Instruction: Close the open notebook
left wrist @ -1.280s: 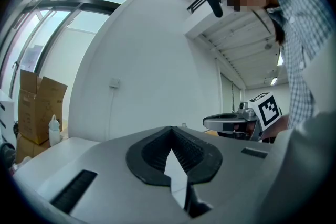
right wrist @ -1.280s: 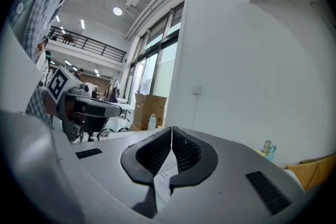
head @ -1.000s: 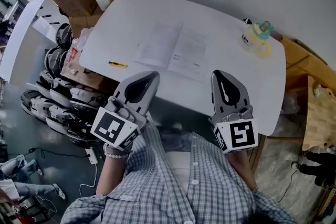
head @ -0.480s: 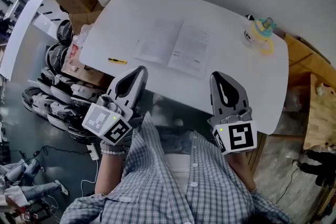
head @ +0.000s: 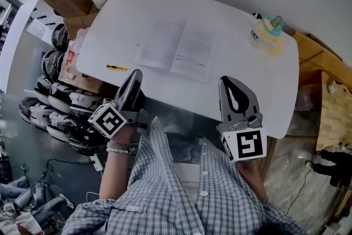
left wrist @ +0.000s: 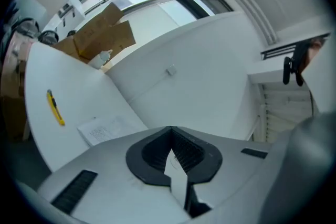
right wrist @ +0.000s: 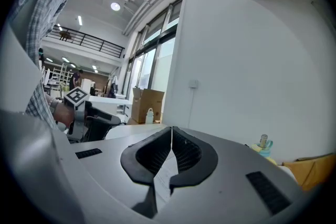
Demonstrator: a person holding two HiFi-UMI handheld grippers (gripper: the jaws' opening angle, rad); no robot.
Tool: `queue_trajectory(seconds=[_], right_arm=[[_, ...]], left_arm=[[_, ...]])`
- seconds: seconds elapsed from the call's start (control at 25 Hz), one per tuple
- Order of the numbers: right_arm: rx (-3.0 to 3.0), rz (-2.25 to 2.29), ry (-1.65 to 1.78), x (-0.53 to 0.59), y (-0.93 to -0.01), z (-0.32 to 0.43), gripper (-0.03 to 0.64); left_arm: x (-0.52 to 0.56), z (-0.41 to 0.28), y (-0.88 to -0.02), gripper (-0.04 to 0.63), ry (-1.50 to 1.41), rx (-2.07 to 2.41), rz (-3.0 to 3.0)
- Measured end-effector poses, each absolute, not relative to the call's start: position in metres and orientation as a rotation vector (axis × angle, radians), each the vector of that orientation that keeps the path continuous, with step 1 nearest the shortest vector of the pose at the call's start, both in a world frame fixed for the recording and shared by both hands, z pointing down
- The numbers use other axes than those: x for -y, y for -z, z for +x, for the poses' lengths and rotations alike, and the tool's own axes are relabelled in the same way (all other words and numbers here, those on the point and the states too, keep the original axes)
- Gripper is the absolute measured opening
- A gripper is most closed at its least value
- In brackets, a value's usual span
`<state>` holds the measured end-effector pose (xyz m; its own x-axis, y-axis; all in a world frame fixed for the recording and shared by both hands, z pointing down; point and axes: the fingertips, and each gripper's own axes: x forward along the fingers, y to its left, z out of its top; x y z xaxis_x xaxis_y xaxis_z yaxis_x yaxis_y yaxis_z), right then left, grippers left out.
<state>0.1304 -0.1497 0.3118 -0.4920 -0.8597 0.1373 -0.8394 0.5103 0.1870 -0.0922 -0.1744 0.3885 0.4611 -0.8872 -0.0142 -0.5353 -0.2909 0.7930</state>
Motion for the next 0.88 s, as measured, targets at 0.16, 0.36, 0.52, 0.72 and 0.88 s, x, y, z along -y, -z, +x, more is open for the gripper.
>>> queue_trajectory(seconds=[0.16, 0.36, 0.52, 0.72, 0.88], right_arm=[[2.523, 1.447, 0.151, 0.154, -0.312, 0.135, 0.023], [2.515, 1.425, 0.125, 0.159, -0.318, 0.136, 0.023], [2.51, 1.412, 0.097, 0.163, -0.321, 0.134, 0.023], [2.495, 1.406, 0.084, 0.167, -0.326, 0.136, 0.023], [2.473, 1.418, 0.055, 0.165, -0.33, 0.139, 0.023]], left_arm=[[0.189, -0.088, -0.408, 0.005, 0.654, 1.11, 1.877], [0.203, -0.087, -0.431, 0.005, 0.632, 1.079, 1.786], [0.211, -0.085, -0.445, 0.006, 0.63, 1.044, 1.745], [0.222, -0.086, -0.468, 0.055, 0.701, 0.996, 1.622], [0.228, -0.087, -0.484, 0.116, 0.714, 0.994, 1.571]])
